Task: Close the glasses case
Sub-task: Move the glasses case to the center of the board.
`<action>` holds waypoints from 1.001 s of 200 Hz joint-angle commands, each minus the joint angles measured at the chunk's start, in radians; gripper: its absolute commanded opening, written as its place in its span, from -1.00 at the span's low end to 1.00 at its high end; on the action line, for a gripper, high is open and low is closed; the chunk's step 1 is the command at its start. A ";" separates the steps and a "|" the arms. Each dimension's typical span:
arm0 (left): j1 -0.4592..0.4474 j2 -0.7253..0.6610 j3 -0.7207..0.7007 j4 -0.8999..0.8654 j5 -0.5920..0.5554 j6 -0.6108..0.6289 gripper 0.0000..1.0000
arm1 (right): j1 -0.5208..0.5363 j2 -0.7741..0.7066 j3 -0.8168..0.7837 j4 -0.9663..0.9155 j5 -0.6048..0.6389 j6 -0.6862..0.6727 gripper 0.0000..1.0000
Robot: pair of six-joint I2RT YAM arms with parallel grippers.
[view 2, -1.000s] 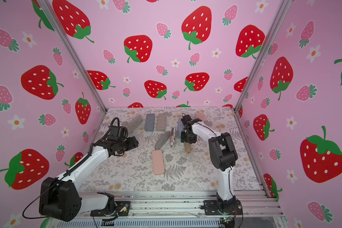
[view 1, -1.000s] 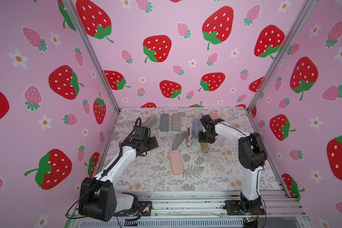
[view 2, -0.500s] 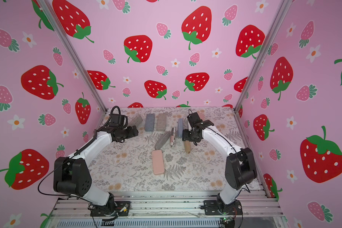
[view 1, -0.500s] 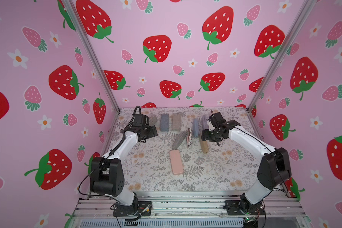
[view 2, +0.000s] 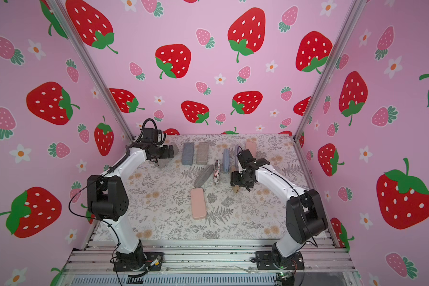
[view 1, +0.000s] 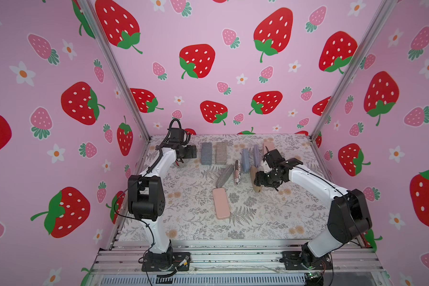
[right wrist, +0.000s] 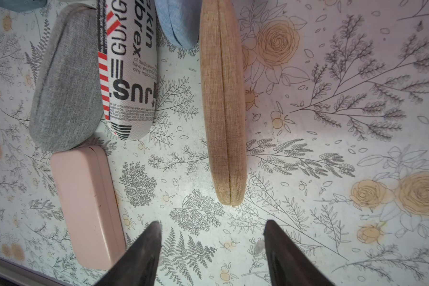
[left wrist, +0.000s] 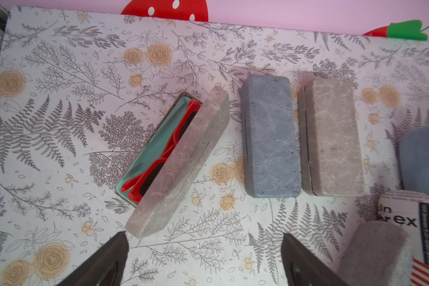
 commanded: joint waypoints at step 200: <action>0.068 0.279 0.245 -0.085 0.082 -0.013 0.12 | -0.002 0.062 -0.031 0.052 -0.054 0.021 0.31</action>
